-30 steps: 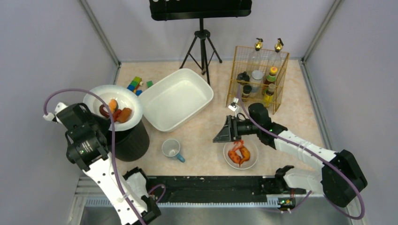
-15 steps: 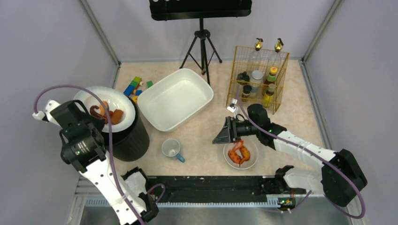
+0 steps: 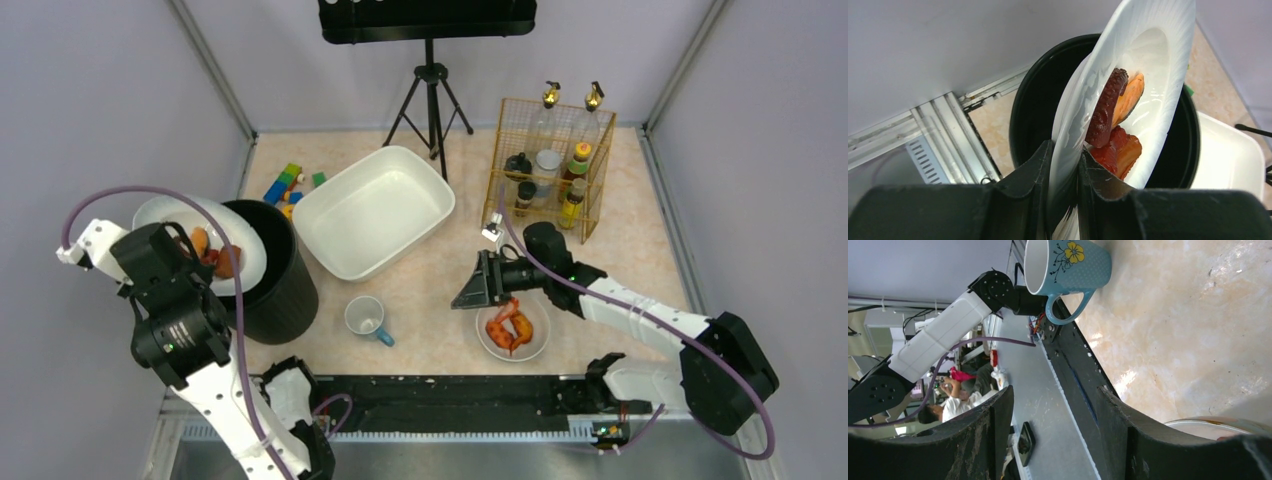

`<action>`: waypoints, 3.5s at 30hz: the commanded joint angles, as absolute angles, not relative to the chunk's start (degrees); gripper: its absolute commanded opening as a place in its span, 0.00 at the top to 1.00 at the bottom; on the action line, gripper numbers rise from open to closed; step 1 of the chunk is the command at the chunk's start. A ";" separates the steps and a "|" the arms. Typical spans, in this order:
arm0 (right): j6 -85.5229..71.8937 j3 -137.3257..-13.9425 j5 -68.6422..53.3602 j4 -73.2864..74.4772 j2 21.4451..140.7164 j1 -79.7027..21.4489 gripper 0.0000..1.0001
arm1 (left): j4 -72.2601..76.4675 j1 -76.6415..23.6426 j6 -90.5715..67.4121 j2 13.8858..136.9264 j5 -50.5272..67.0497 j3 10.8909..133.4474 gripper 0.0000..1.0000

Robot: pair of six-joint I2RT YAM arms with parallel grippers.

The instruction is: Clear the kitchen counter

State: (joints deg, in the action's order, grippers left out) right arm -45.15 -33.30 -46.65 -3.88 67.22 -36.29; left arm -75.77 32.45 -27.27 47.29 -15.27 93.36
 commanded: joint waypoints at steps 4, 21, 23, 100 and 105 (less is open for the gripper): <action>-44.51 -33.60 -46.86 -6.23 66.97 -37.16 0.40 | -65.50 29.74 -24.76 43.43 -20.68 89.51 1.00; -49.44 -30.71 -42.74 -15.36 67.50 -38.93 0.41 | -65.39 13.21 -17.95 50.11 -37.95 90.35 1.00; -49.44 -30.23 -41.37 -16.11 67.33 -39.15 0.41 | -65.07 10.17 -17.24 51.22 -39.36 90.09 1.00; -37.30 -35.79 -21.49 14.73 42.49 -40.95 0.40 | -42.42 -21.27 -49.80 87.85 -13.52 103.40 1.00; -37.71 -34.69 -21.53 15.72 40.27 -40.98 0.40 | -39.58 -21.31 -54.86 90.82 -14.23 99.27 1.00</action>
State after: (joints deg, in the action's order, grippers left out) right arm -37.52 -34.92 -22.06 15.11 42.50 -40.40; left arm -50.39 -21.37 -47.53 90.94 -13.10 100.27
